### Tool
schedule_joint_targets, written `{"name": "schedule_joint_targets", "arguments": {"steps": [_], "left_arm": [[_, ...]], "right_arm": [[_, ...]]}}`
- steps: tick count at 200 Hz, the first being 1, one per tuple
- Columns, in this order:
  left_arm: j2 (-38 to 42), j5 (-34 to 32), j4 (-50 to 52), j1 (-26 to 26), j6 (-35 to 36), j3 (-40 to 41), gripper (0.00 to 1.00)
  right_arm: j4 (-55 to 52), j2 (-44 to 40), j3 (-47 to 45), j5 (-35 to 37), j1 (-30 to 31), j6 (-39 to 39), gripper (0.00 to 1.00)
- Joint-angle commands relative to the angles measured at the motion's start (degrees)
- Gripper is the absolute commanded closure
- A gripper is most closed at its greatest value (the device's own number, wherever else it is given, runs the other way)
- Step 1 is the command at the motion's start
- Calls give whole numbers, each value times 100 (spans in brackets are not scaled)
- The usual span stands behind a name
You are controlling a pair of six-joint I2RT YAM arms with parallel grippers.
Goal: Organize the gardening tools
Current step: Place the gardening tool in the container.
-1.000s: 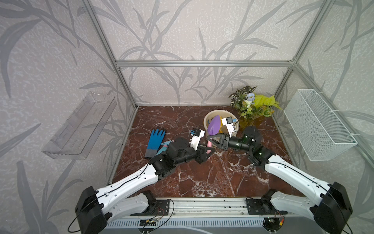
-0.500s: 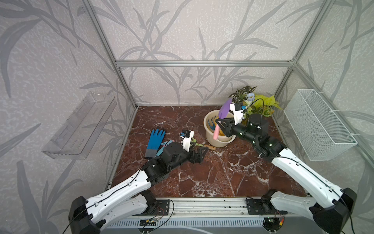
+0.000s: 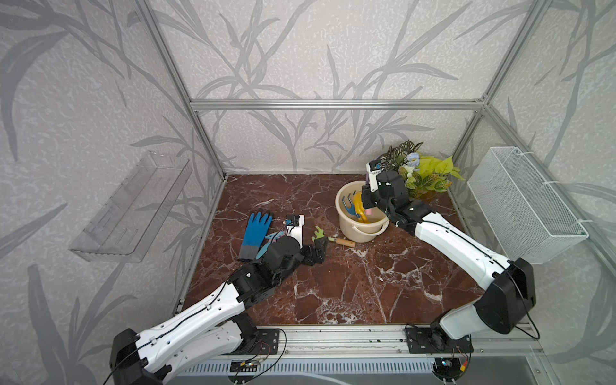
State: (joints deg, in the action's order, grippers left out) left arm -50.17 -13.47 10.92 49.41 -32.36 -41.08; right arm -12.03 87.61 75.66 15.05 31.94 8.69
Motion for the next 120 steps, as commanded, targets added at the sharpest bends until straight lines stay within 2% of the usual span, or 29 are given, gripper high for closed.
{"name": "schedule_joint_targets", "arguments": {"steps": [1,31,120], "left_arm": [[78,-152,98,-10,-77,74,4],[79,-164,121,-8,-134,91,5],[-19,-152,63,-14,-178,71,4]], "right_arm": [[189,129,-19,513,-20,-326,100],[278,388,-34,724,-85,-385,100],[450,821,-219,452,-294,-199,98]]}}
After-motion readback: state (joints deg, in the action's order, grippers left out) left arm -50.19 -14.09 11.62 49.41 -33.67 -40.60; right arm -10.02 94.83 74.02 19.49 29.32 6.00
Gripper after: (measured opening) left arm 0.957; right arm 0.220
